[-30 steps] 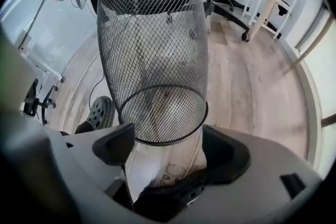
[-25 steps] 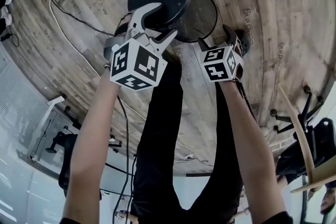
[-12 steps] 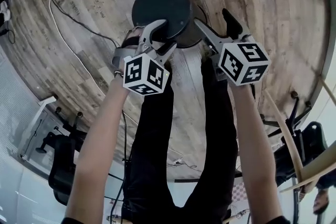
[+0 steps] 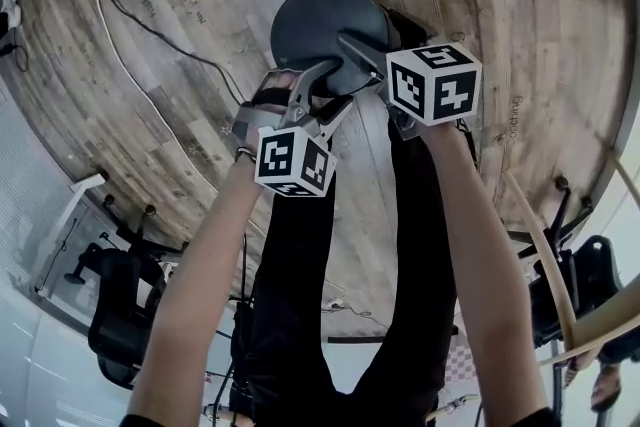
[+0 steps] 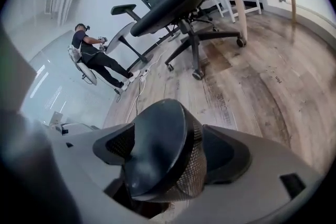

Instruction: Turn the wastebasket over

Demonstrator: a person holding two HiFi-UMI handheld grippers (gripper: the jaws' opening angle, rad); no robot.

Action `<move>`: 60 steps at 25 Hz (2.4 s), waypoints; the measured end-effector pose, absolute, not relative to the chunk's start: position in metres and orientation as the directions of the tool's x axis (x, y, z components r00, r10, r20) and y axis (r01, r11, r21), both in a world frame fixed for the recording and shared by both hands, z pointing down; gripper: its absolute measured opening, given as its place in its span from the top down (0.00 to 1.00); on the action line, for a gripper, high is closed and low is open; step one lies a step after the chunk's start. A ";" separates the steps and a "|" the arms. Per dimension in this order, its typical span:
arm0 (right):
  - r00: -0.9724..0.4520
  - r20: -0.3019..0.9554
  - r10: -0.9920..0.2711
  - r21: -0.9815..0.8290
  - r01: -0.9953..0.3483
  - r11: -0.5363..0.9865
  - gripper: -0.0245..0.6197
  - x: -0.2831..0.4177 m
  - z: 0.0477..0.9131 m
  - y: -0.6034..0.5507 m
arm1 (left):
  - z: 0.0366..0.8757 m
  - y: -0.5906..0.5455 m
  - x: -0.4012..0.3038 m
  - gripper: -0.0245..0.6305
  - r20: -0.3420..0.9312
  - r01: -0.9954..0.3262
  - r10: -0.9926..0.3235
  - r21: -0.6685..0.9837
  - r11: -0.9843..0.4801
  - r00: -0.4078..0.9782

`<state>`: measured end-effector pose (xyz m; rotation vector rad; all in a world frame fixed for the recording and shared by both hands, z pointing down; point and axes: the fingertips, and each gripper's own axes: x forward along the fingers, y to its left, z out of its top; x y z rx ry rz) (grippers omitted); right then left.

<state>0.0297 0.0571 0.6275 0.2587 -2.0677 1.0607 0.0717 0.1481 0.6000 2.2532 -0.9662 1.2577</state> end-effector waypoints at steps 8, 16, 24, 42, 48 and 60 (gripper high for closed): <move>-0.613 0.785 0.089 -0.505 -0.550 0.665 0.37 0.042 0.638 0.062 | 0.599 0.152 0.084 0.54 0.828 -0.700 -0.392 0.001 -0.715 0.401; -0.622 0.782 0.046 -0.511 -0.597 0.618 0.44 0.055 0.639 0.063 | 0.602 0.162 0.098 0.54 0.807 -0.675 -0.400 -0.002 -0.738 0.435; -0.612 0.790 0.028 -0.487 -0.599 0.636 0.68 0.054 0.645 0.064 | 0.630 0.173 0.091 0.58 0.855 -0.686 -0.325 0.049 -0.726 0.404; -0.544 0.839 0.027 -0.391 -0.567 0.725 0.75 0.061 0.616 0.052 | 0.600 0.172 0.091 0.57 0.863 -0.678 -0.254 0.130 -0.724 0.436; -0.585 0.811 -0.001 -0.379 -0.528 0.760 0.77 0.062 0.549 0.032 | 0.538 0.150 0.080 0.58 0.849 -0.738 -0.316 0.122 -0.663 0.424; -0.695 0.719 0.007 -0.409 -0.415 0.812 0.81 0.067 0.382 0.016 | 0.374 0.097 0.053 0.63 0.814 -0.922 -0.487 0.141 -0.362 0.316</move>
